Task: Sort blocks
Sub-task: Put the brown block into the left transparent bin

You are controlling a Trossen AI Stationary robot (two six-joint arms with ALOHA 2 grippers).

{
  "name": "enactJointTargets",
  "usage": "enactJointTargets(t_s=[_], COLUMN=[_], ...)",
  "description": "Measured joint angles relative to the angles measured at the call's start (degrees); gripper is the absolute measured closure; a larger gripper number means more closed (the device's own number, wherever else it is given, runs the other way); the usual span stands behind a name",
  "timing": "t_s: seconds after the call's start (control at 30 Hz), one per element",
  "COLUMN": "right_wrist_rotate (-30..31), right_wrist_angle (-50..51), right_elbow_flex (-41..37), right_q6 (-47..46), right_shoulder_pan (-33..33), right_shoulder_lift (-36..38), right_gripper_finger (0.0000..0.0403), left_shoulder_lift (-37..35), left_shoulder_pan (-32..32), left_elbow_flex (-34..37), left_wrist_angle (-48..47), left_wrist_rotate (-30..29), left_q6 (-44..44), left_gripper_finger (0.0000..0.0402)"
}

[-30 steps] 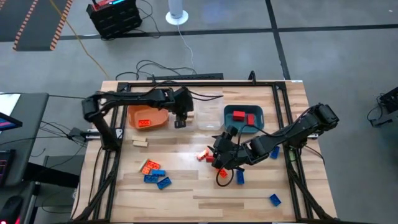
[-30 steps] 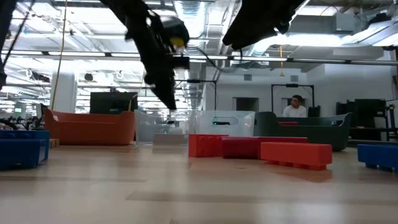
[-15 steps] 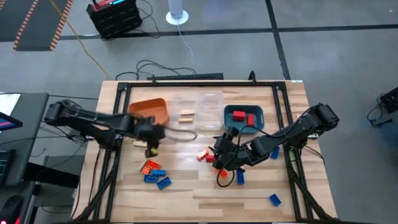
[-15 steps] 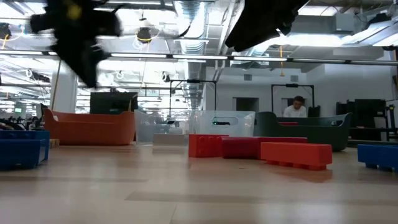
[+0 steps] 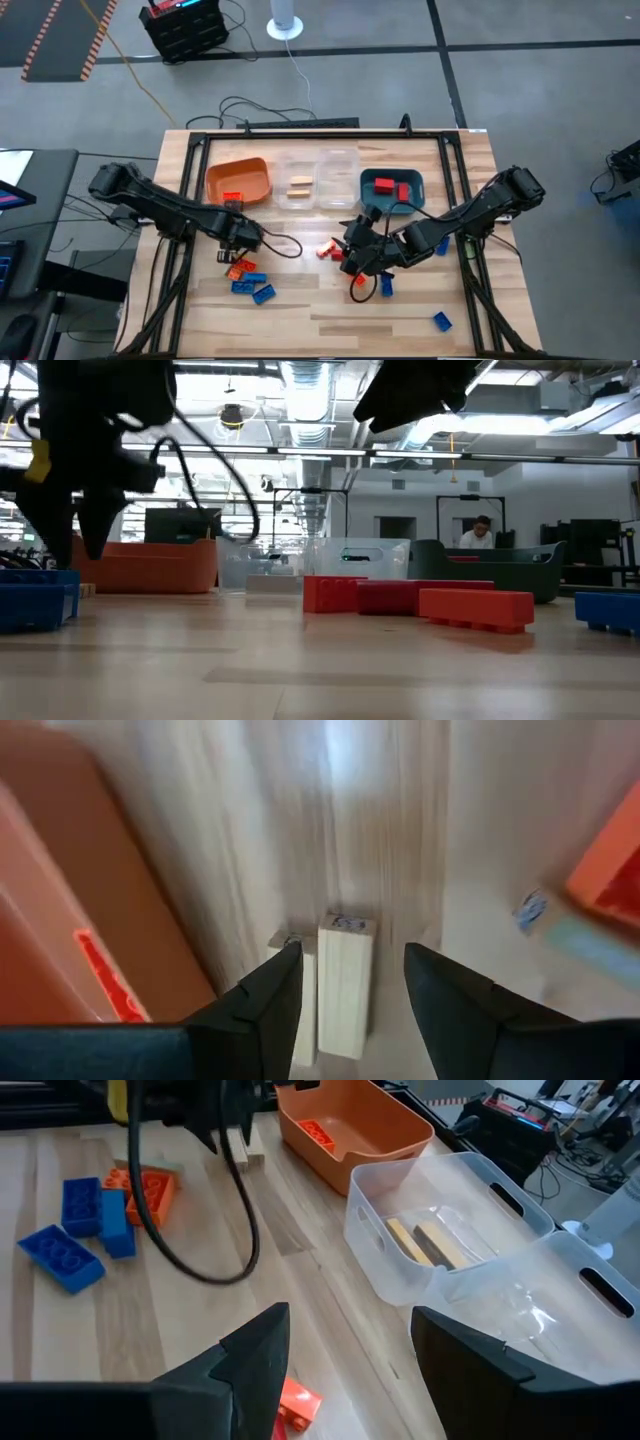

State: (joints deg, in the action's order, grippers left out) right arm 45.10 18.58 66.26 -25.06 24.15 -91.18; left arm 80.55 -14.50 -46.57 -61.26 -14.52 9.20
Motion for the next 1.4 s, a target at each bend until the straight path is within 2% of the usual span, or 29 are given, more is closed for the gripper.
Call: enactJointTargets(t_s=[0.2,0.43,0.7,1.0,1.27,1.4], right_wrist_rotate=[0.0,0.0,-0.1,-0.1,-0.1,-0.1], right_wrist_angle=[-0.2,-0.2,-0.2,-0.2,0.1,0.2], right_elbow_flex=[0.0,0.0,0.0,0.0,0.0,0.0], right_q6=[0.0,0.0,0.0,0.0,0.0,0.2], right_shoulder_pan=[0.2,0.2,0.4,1.5,1.8,1.2], right_shoulder_lift=[0.0,0.0,0.0,0.0,0.0,0.0], right_gripper_finger=[0.0159,0.0159,0.0159,0.0159,0.0159,0.0159], left_shoulder_lift=[7.1,11.2,11.3,11.3,11.3,11.3], left_shoulder_pan=[0.0,1.4,4.3,7.5,7.4,7.0], left_elbow_flex=[0.0,-0.1,-0.1,-0.1,-0.2,-3.0], left_wrist_angle=[-0.9,-0.5,1.1,3.6,3.4,2.7], left_wrist_rotate=[0.1,0.2,2.5,6.8,6.8,6.8], left_q6=[-3.6,-4.9,-8.8,-11.3,-11.8,-11.1], left_gripper_finger=[0.0232,0.0232,0.0239,0.0288,0.0289,0.0290])
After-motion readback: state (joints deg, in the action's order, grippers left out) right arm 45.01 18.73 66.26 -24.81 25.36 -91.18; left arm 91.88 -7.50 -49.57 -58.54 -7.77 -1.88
